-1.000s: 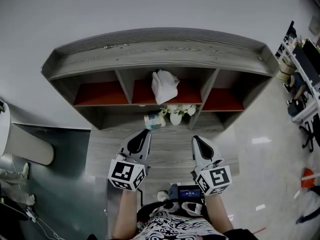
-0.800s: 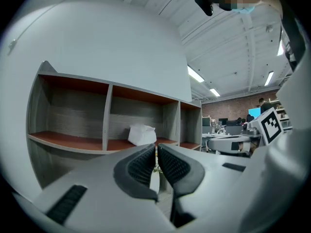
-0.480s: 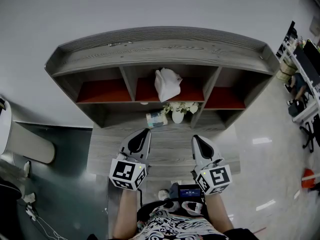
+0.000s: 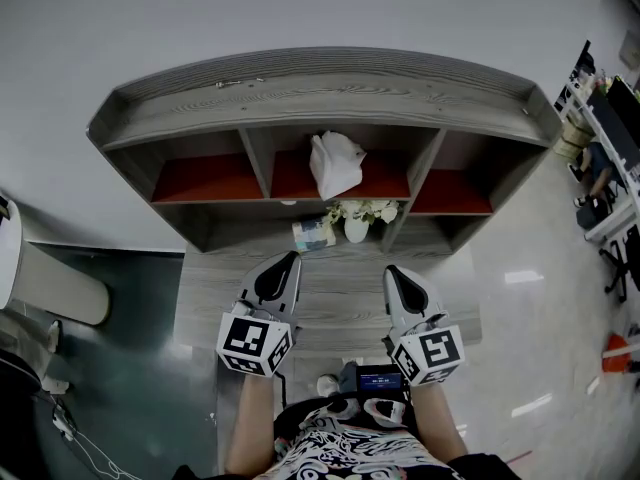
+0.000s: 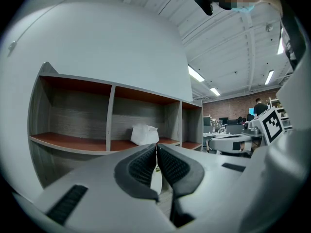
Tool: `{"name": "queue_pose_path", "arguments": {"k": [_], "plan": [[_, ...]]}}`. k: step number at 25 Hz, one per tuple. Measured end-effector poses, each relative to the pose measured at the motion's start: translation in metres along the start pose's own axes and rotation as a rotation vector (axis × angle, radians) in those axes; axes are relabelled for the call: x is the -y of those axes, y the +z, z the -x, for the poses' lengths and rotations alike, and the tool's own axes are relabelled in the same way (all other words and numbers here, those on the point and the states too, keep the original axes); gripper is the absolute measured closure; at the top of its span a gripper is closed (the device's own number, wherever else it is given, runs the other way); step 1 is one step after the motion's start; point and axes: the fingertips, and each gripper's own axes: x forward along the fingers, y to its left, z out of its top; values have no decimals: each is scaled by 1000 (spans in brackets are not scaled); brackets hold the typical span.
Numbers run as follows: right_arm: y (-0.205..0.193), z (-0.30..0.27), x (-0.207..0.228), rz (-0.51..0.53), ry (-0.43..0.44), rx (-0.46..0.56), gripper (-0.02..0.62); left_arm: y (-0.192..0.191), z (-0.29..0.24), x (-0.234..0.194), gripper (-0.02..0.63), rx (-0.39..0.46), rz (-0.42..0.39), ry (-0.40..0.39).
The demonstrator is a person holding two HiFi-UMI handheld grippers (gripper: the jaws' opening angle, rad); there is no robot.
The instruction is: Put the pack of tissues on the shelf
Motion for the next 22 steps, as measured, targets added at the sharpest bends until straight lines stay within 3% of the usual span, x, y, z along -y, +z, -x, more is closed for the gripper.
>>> {"name": "queue_pose_path", "arguments": {"k": [22], "plan": [[-2,-12,3,10,4,-14,594,-6,-13,-7,597,-20,27,-20]]}}
